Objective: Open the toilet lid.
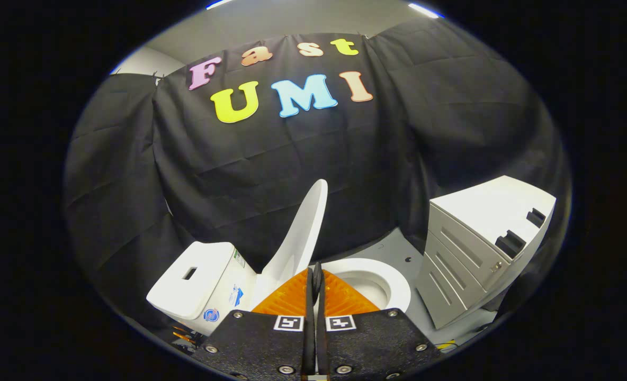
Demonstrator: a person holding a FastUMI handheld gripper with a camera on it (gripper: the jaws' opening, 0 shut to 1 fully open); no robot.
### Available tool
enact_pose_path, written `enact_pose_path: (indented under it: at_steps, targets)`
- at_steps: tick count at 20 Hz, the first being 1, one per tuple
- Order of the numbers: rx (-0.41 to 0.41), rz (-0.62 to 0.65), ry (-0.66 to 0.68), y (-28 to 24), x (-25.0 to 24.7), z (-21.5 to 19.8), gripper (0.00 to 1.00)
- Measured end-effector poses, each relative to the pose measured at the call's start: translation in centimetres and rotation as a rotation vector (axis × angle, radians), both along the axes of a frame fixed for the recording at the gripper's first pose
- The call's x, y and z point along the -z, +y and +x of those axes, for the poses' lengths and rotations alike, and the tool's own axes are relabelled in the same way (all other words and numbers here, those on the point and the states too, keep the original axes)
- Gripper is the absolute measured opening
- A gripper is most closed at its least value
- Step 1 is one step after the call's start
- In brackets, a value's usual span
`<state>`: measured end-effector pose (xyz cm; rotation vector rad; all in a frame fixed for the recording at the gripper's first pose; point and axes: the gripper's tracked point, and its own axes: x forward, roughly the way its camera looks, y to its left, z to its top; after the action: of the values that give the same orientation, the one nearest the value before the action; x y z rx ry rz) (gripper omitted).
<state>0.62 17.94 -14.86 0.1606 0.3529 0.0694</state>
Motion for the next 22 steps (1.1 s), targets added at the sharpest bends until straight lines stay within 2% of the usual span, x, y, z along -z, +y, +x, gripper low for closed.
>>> enact_pose_path:
  at_steps: [8, 22]
  targets:
    - [-0.037, -0.032, -0.039, 4.5, -2.8, -0.4, 0.01]
    - [-0.162, -0.117, -0.116, 15.6, -6.7, -1.2, 0.01]
